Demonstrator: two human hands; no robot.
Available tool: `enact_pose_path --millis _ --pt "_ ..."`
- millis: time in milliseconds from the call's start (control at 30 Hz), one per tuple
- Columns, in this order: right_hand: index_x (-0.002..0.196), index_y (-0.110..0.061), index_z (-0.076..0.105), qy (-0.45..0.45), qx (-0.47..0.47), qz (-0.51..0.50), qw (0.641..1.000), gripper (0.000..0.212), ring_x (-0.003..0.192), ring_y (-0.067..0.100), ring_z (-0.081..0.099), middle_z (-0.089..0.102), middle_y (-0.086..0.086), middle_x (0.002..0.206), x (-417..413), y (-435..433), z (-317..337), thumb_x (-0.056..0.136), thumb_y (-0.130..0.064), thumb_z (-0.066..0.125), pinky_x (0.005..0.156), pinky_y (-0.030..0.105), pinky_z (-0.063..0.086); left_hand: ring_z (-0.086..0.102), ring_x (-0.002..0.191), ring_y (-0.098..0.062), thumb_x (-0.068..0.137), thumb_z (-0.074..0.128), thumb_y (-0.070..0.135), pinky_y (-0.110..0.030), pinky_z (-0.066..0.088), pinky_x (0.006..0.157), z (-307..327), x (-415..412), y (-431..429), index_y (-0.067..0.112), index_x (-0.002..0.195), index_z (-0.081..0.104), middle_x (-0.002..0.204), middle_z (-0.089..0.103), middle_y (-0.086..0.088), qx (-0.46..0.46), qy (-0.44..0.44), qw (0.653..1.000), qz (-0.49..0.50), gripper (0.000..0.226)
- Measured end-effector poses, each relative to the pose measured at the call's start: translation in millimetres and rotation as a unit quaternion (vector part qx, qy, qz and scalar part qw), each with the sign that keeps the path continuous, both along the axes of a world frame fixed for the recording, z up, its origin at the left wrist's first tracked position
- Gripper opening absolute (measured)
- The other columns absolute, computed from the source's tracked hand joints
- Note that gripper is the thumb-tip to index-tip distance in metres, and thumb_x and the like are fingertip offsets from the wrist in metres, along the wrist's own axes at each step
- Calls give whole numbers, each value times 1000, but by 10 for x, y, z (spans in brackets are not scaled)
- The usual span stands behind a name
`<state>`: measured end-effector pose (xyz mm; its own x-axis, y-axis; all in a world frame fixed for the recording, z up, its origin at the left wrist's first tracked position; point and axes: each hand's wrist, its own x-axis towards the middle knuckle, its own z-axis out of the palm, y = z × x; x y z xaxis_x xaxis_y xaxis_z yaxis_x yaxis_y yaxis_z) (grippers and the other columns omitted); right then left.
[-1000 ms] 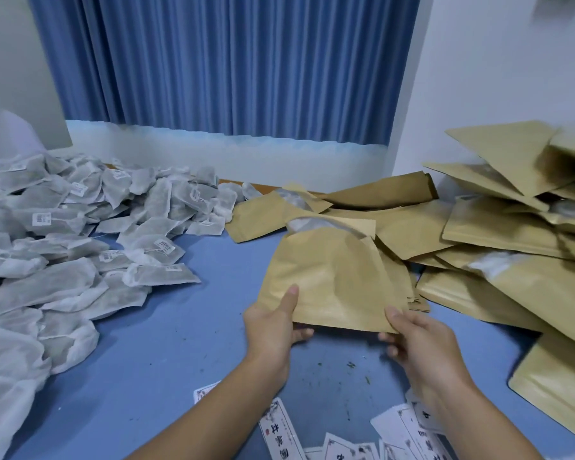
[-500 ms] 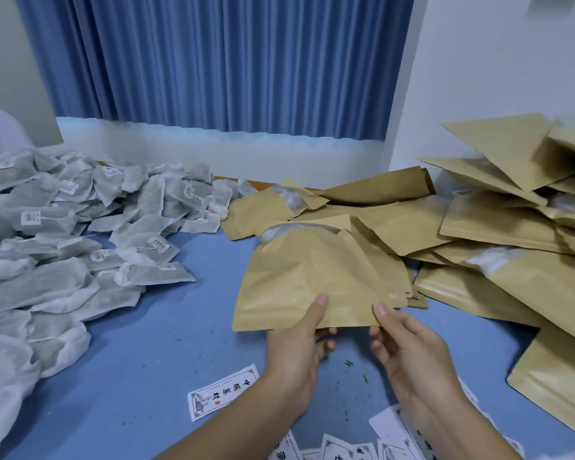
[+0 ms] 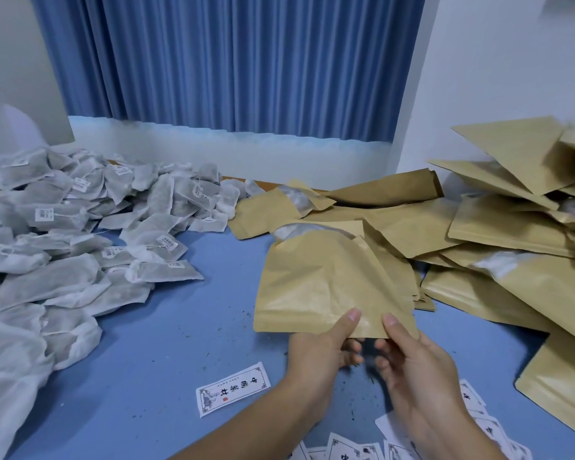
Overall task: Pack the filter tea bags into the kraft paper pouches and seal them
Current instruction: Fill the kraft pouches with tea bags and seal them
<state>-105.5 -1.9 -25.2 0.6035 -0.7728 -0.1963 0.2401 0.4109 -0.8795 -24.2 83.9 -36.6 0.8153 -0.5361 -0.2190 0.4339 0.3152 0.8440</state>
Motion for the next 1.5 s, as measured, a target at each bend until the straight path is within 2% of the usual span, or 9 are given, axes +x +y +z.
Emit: enact_pose_path --millis 333,500,633,767,867,933,1267,1400,1500 --pt "78 2 62 3 -4 40 999 21 52 18 48 53 12 61 20 43 24 85 -13 74 46 23 44 48 47 -19 89 73 32 -32 33 52 17 -37 38 5 76 71 63 63 -11 47 -33 998 -13 30" --pt "88 -5 63 -14 -12 11 1000 12 47 16 48 55 7 58 38 44 68 93 -16 65 44 28 39 40 35 -18 99 43 60 -20 25 38 62 -51 45 2 69 64 53 57 -14 57 -40 998 -3 68" --pt "91 1 61 -21 -34 7 999 32 41 21 46 60 20 61 47 12 58 104 -25 46 40 27 34 36 31 -20 96 31 72 -19 24 39 76 50 108 13 44 60 44 51 -14 101 -74 992 -22 83" --pt "97 -3 60 -15 -29 -15 999 25 42 21 52 65 14 66 53 29 31 105 -23 46 37 25 36 52 35 -26 105 28 56 -21 34 36 37 117 87 2 75 65 54 62 -16 95 -70 993 -22 72" --pt "104 -3 62 -19 -22 -25 999 24 46 20 56 67 10 67 53 52 -4 105 -23 48 39 29 41 76 78 -29 109 40 27 -37 61 60 17 103 69 14 116 60 96 77 -8 13 -48 999 9 25" --pt "106 -5 63 -21 -21 -15 999 20 49 20 60 69 10 72 54 52 28 103 -21 53 39 28 43 74 100 -23 107 44 18 -43 61 84 43 111 38 20 123 59 110 76 -2 -51 -38 997 35 22" --pt "108 -8 71 -150 -86 -19 985 15 57 18 62 72 10 89 -229 -526 744 95 -12 64 51 25 52 63 115 -33 101 58 27 -48 46 106 946 -45 -625 9 124 63 125 68 -10 -97 -128 986 -46 29" --pt "111 -5 67 -172 -114 -98 974 19 62 15 67 74 6 87 -369 -1067 1143 96 -16 64 50 23 51 70 107 -32 104 54 27 -50 58 91 1529 -81 -1323 1 130 57 120 70 -19 -132 -146 970 -146 37" --pt "94 -4 66 -154 -111 -165 968 15 49 12 56 66 5 65 -428 -1489 1351 97 -19 65 42 22 45 60 52 -19 98 61 40 -30 51 53 1766 -37 -1867 6 101 64 73 67 -8 -6 -216 960 -176 34"
